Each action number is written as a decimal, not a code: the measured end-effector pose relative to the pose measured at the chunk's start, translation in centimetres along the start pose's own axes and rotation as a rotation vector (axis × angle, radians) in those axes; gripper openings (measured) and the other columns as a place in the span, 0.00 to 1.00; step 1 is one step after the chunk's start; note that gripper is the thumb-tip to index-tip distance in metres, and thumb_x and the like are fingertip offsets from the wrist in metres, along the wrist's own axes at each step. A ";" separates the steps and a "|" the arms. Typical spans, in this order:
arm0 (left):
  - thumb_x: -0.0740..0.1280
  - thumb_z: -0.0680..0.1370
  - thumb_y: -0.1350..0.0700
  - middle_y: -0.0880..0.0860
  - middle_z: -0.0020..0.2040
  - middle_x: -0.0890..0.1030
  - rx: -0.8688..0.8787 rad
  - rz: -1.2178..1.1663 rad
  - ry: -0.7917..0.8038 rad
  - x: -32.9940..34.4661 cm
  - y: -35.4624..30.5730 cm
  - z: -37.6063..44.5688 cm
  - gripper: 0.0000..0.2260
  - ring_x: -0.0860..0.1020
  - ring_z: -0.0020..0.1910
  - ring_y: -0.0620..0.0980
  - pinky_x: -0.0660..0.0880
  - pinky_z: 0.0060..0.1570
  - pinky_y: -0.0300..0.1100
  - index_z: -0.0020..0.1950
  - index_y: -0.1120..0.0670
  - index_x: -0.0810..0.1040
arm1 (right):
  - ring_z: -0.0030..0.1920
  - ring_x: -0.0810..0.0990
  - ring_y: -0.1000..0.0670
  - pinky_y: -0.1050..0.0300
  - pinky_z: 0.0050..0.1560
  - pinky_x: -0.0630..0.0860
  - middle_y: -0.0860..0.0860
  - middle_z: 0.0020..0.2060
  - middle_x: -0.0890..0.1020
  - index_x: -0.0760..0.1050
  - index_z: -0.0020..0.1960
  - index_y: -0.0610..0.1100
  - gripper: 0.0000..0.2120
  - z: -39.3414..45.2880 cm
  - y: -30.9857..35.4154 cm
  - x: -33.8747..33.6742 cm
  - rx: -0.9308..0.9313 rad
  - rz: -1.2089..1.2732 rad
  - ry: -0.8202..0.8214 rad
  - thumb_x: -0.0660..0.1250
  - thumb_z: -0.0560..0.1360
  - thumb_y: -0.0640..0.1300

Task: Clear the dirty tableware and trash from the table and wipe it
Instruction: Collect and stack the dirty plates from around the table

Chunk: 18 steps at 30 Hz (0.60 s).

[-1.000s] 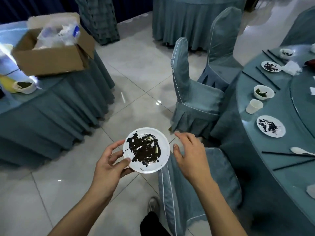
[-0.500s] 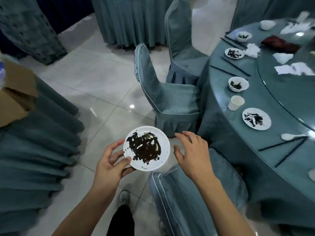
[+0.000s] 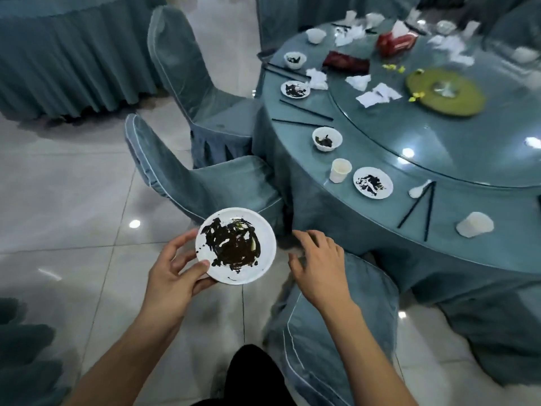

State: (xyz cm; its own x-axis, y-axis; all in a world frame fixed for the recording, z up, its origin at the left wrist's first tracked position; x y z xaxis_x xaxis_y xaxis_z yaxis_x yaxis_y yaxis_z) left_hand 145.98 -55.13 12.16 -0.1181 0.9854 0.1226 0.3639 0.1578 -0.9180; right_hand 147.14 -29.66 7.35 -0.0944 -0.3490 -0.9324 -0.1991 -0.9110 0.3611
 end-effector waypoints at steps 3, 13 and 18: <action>0.65 0.78 0.74 0.55 0.54 0.86 -0.020 0.027 0.095 1.7 -0.7 3.3 0.23 0.86 0.50 0.53 0.84 0.44 0.47 0.65 0.50 0.78 | 0.61 0.75 0.45 0.46 0.64 0.68 0.51 0.62 0.76 0.73 0.69 0.53 0.21 1.2 -1.2 -0.4 0.118 0.005 -0.066 0.67 0.76 0.51; 0.65 0.77 0.74 0.56 0.55 0.85 -0.058 0.237 0.282 9.7 -2.1 16.4 0.24 0.82 0.58 0.60 0.84 0.50 0.54 0.66 0.50 0.78 | 0.60 0.75 0.40 0.42 0.61 0.69 0.46 0.61 0.77 0.73 0.69 0.48 0.21 12.0 -11.5 0.9 0.463 0.013 -0.092 0.67 0.77 0.50; 0.66 0.76 0.74 0.53 0.55 0.85 -0.056 0.319 0.368 15.1 -2.1 21.5 0.23 0.83 0.55 0.59 0.84 0.45 0.52 0.63 0.49 0.79 | 0.58 0.77 0.37 0.43 0.58 0.71 0.41 0.58 0.78 0.74 0.66 0.45 0.19 19.7 -19.1 1.5 0.672 0.131 -0.084 0.66 0.77 0.49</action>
State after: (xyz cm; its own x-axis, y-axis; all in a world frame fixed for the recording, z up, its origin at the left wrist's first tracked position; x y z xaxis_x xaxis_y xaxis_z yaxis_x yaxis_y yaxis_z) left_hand 123.54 -41.94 7.79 0.3382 0.9407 -0.0265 0.3796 -0.1621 -0.9109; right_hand 131.63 -8.42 -0.63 -0.2292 -0.4042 -0.8855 -0.7396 -0.5191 0.4284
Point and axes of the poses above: each hand's wrist, its own z-axis towards the middle knuckle, its own x-axis out of the palm, y = z × x, the point moved 3 cm from there along z, towards the middle knuckle
